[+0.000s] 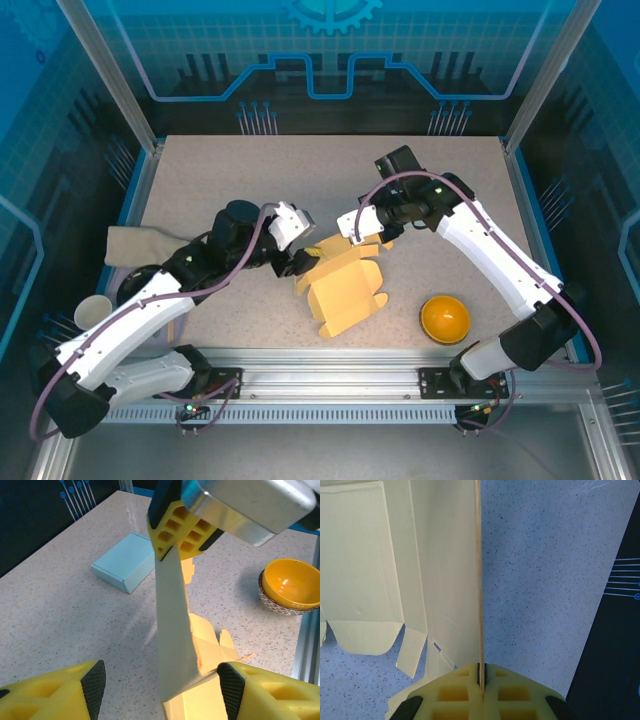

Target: Fold the paper box

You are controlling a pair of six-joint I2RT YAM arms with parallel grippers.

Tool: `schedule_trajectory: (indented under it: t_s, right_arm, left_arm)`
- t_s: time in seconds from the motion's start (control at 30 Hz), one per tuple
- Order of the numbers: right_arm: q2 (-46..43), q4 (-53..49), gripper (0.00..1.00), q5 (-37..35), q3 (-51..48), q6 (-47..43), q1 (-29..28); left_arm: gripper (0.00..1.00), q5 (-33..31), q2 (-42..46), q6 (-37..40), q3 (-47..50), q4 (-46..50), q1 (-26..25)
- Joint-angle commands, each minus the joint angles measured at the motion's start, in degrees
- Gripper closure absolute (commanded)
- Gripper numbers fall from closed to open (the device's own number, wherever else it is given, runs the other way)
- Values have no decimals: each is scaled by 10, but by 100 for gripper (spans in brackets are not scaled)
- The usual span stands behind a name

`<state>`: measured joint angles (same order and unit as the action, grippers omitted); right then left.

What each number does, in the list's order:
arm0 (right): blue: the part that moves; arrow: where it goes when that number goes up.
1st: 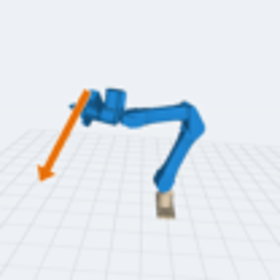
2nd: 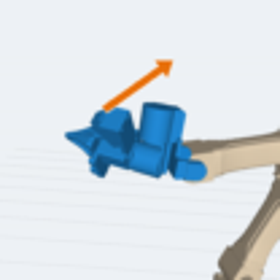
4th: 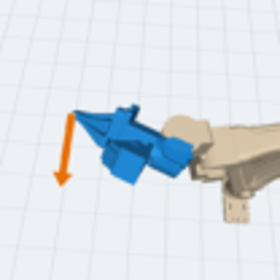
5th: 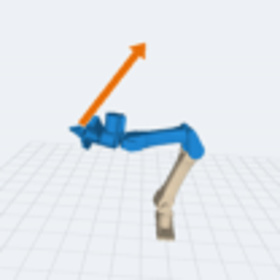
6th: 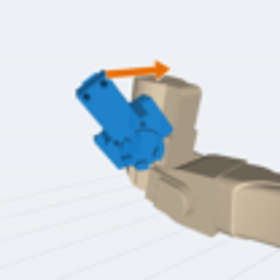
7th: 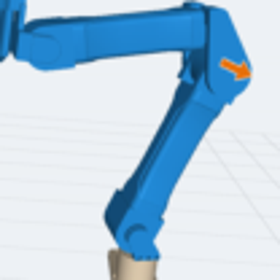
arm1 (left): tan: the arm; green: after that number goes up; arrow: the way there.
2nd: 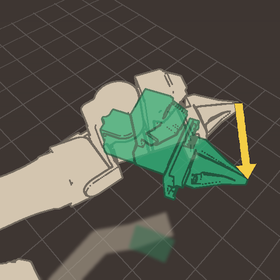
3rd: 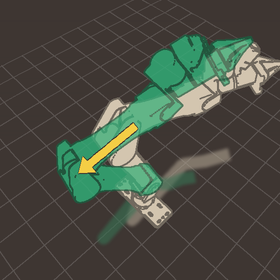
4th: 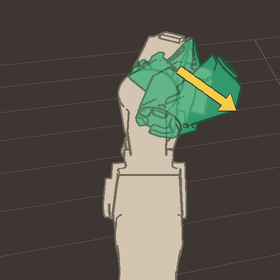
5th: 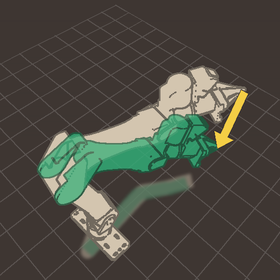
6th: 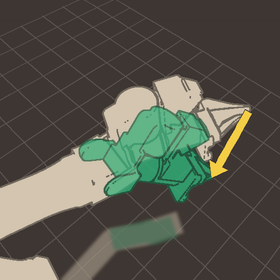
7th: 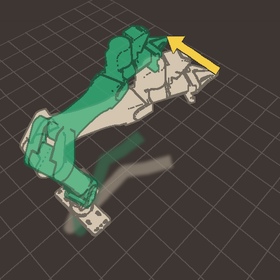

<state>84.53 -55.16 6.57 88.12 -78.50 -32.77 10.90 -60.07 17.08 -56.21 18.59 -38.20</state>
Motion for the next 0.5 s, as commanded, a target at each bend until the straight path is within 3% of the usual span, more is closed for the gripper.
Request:
schedule_trajectory:
  t_s: [0.0, 0.1, 0.47]
  right_arm:
    - [-18, -10, 100, 32, -3, 1, -12]
    - [-19, -12, 100, 33, -5, 1, -12]
    - [-21, -21, 100, 32, -6, 2, -12]
  left_arm:
    - [37, 33, -2, 10, -18, -12, -8]
    - [46, 34, -5, 12, -22, -14, -12]
    - [100, -3, -6, 12, -19, -35, -14]
